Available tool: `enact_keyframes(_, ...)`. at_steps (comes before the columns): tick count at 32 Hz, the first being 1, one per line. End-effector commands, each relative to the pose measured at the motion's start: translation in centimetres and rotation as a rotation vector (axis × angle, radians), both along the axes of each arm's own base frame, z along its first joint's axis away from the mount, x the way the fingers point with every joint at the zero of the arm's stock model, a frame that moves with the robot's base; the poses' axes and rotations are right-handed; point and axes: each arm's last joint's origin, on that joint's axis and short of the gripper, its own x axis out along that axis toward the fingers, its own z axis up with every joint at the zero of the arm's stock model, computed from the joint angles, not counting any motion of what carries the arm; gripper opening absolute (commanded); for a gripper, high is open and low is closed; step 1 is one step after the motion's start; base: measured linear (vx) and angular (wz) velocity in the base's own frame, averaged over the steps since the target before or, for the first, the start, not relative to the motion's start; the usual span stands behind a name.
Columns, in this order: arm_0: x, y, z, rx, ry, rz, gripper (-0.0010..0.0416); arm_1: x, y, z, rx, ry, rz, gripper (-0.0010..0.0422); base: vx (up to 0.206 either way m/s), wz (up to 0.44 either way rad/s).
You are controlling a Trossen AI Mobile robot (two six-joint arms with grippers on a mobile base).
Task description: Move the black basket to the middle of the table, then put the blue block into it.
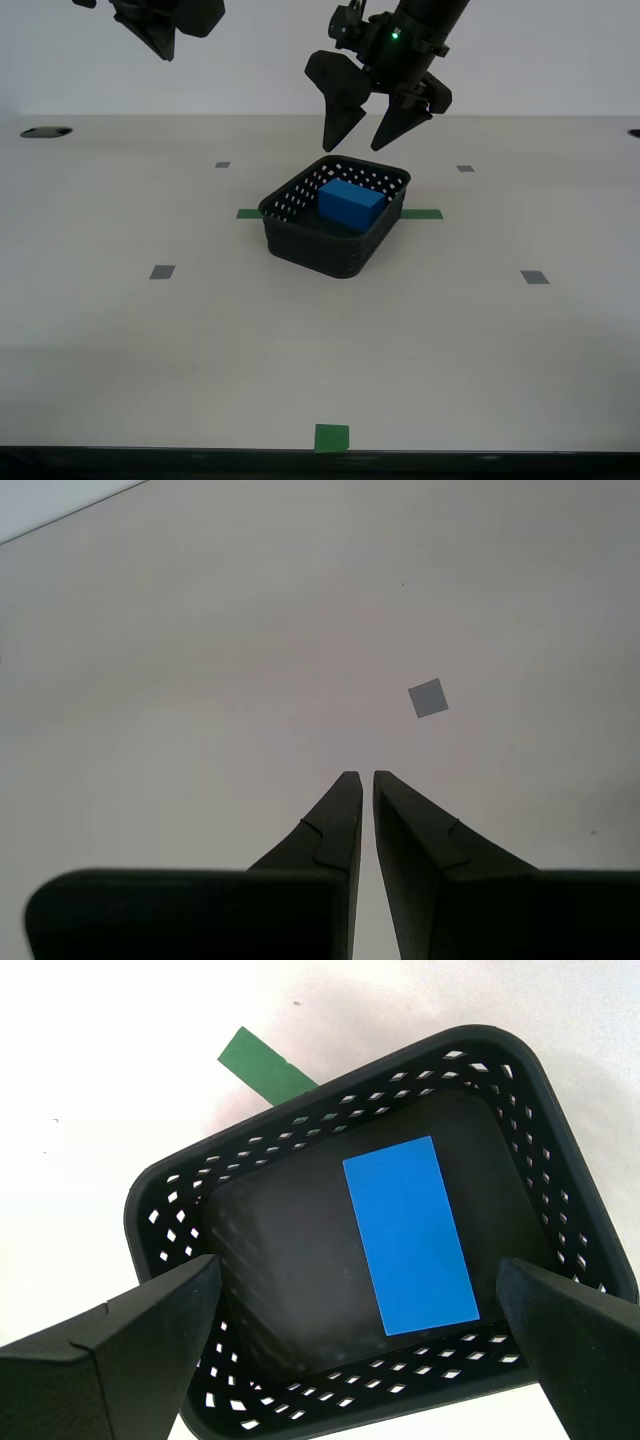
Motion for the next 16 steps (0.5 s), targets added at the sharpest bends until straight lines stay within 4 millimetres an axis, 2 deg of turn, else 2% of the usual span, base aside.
enact_keyframes(1, 0.01, 0.00, 0.04, 0.000, -0.001, -0.001, 0.0387, -0.01, 0.02, 0.08, 0.002, -0.002, 0.000, 0.0013, 0.000, 0.000)
enact_keyframes(16, 0.01, 0.01, 0.04, 0.000, -0.001, -0.001, 0.0387, -0.01, 0.01, 0.08, 0.002, -0.002, -0.001, 0.0013, 0.000, 0.000)
